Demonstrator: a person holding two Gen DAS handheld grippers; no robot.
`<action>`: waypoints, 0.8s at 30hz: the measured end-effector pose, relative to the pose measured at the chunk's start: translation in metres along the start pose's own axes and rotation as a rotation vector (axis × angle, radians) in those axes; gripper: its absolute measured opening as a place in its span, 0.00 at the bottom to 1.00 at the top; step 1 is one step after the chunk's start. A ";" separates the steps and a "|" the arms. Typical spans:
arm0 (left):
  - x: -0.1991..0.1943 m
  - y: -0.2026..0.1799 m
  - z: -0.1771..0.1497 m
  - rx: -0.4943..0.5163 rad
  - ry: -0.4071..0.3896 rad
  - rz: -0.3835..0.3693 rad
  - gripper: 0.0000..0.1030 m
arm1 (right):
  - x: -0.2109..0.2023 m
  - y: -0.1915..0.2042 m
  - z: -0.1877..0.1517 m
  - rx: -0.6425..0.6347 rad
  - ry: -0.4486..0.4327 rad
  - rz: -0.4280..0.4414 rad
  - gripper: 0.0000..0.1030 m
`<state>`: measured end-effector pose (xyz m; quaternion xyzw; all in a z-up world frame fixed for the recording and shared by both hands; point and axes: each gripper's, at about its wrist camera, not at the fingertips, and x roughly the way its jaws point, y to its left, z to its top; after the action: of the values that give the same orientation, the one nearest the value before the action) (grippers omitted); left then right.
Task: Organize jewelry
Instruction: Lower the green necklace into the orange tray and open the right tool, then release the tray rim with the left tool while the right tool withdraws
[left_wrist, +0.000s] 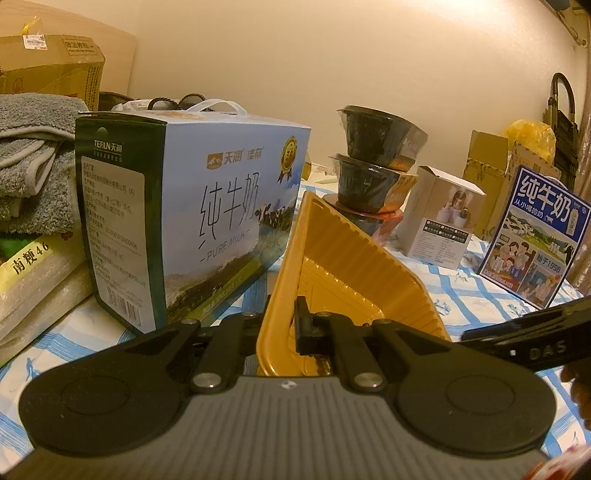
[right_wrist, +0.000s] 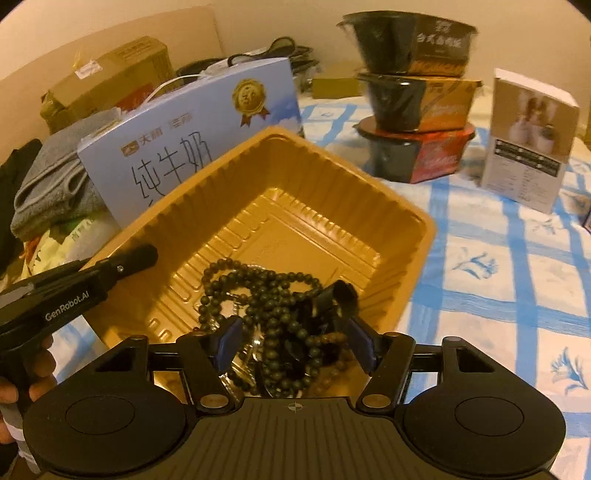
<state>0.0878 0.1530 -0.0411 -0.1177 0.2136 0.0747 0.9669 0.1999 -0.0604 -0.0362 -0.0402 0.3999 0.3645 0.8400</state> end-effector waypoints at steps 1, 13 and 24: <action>0.000 0.000 0.000 -0.001 0.001 0.001 0.07 | -0.003 -0.001 -0.002 0.006 -0.007 -0.011 0.61; 0.004 0.004 -0.002 -0.019 0.019 0.013 0.07 | -0.015 -0.025 -0.018 0.104 -0.016 -0.059 0.61; 0.012 0.014 -0.005 -0.050 0.057 0.019 0.08 | -0.020 -0.036 -0.024 0.154 -0.036 -0.078 0.61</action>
<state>0.0941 0.1660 -0.0538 -0.1418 0.2400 0.0857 0.9565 0.1992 -0.1070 -0.0468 0.0155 0.4097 0.3002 0.8613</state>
